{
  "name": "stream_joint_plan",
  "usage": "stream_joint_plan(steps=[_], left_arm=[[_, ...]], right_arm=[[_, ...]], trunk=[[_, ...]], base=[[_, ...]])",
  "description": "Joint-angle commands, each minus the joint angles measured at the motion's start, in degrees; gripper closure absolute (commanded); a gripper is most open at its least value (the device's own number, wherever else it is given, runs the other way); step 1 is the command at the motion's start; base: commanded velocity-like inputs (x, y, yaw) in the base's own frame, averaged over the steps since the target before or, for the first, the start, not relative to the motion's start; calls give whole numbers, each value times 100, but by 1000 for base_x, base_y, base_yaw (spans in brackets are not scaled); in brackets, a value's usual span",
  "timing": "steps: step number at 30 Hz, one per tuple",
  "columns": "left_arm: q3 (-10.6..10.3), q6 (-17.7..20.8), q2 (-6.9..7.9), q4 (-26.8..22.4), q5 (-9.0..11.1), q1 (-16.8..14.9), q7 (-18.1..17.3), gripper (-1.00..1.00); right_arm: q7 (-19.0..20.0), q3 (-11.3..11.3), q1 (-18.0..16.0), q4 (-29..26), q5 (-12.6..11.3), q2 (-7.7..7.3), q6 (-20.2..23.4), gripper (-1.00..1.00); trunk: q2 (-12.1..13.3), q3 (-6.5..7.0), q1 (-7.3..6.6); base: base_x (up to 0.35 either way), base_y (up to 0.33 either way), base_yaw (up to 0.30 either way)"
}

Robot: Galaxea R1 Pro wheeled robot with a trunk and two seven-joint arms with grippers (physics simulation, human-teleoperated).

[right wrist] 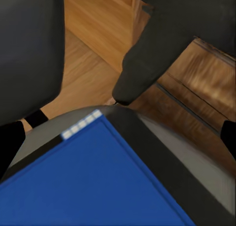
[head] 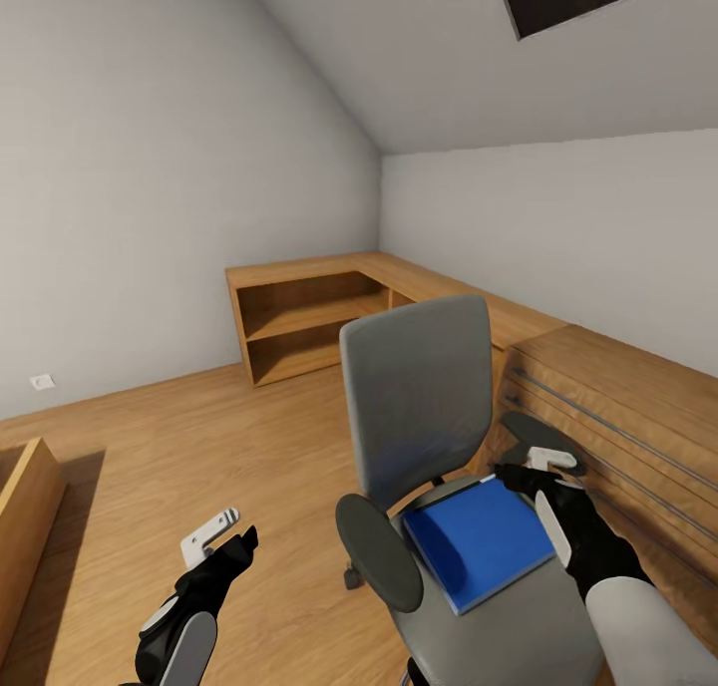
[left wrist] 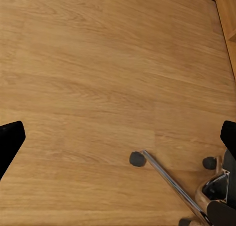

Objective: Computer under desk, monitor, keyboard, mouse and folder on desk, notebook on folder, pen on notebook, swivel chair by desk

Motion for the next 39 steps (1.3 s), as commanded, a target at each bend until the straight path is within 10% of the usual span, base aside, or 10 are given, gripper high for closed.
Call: stream_joint_plan(steps=[1, 22, 39], left_arm=[[-4, 13, 0, -9, 39, -4, 43, -100], [-2, -12, -6, -9, 48, -4, 50, -100], [-4, -22, -19, -27, 49, -4, 479, -100]], right_arm=[[-27, -31, -2, -23, -56, 0, 44, -100], [-13, -457, 8, -70, -577, -12, 105, -100], [-14, -460, 24, -67, -565, -15, 102, -100]], trunk=[[-3, -6, -1], [-3, -6, -1], [-685, -311, 373]], base=[[0, 0, 0], [0, 0, 0], [0, 0, 0]])
